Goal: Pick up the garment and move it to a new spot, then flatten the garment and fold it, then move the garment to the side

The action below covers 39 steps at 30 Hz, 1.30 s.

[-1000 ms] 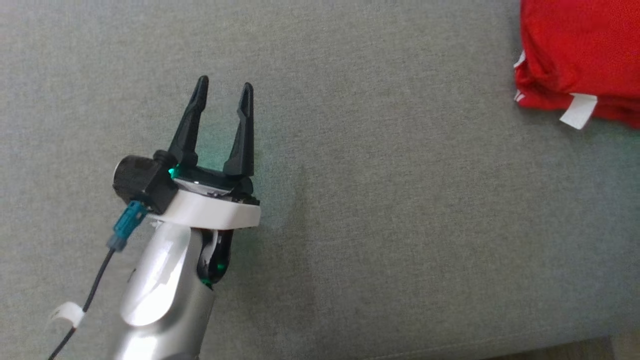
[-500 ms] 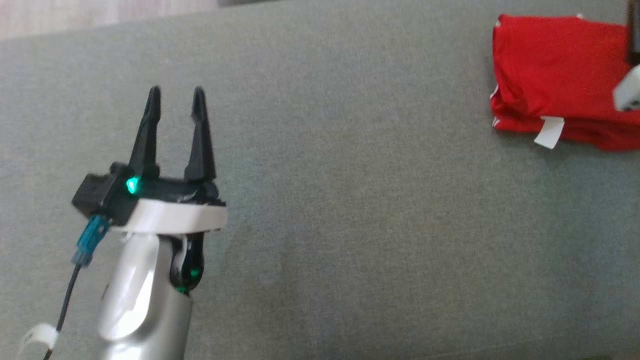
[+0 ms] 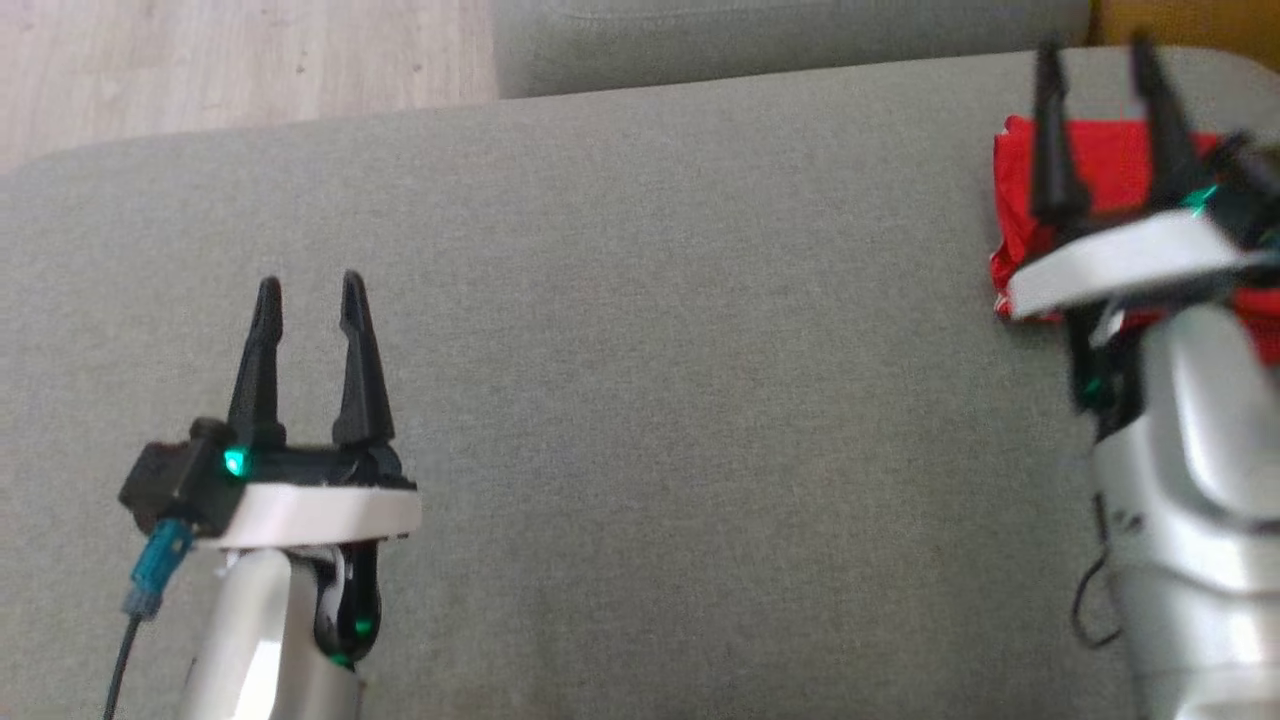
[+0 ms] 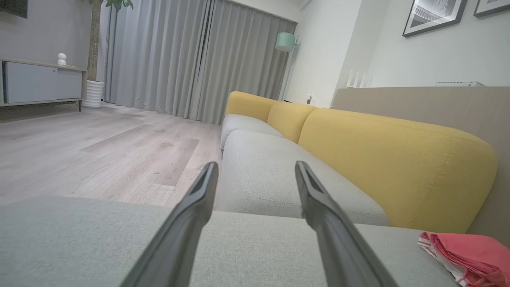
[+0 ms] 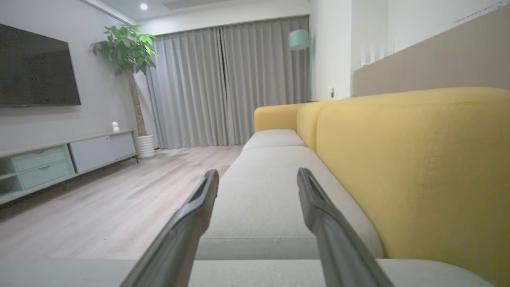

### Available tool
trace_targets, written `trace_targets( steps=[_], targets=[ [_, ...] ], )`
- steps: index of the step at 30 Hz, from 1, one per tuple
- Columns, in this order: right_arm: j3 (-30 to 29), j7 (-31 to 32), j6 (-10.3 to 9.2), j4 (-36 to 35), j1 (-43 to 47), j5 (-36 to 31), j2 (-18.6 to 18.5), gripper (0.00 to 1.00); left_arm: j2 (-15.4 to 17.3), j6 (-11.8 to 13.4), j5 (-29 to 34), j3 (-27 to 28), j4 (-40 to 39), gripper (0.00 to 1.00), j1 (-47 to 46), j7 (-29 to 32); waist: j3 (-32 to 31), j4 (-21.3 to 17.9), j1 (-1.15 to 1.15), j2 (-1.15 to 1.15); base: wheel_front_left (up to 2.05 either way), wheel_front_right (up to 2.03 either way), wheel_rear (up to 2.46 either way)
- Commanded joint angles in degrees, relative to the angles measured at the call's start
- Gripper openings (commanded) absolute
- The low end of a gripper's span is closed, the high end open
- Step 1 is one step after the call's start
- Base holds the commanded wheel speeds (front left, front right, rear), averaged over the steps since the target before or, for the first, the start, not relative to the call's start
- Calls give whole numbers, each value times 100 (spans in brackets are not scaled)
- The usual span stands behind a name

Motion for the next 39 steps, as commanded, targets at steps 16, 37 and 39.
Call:
trace_targets(
  steps=[16,37,39],
  targets=[
    [330,-530,-5,-363,1810,444,470,100,64,-33,-276,129,-181,100,558,-28,-238,74,1,0,0,0,0],
    [324,-532,-5,-586,1823,491,471,100,64,50,-414,209,-145,100,625,-28,-254,8,1,0,0,0,0],
    [325,-532,-5,-582,1820,488,472,100,64,78,-426,233,-167,100,630,-28,-254,4,1,0,0,0,0]
  ],
)
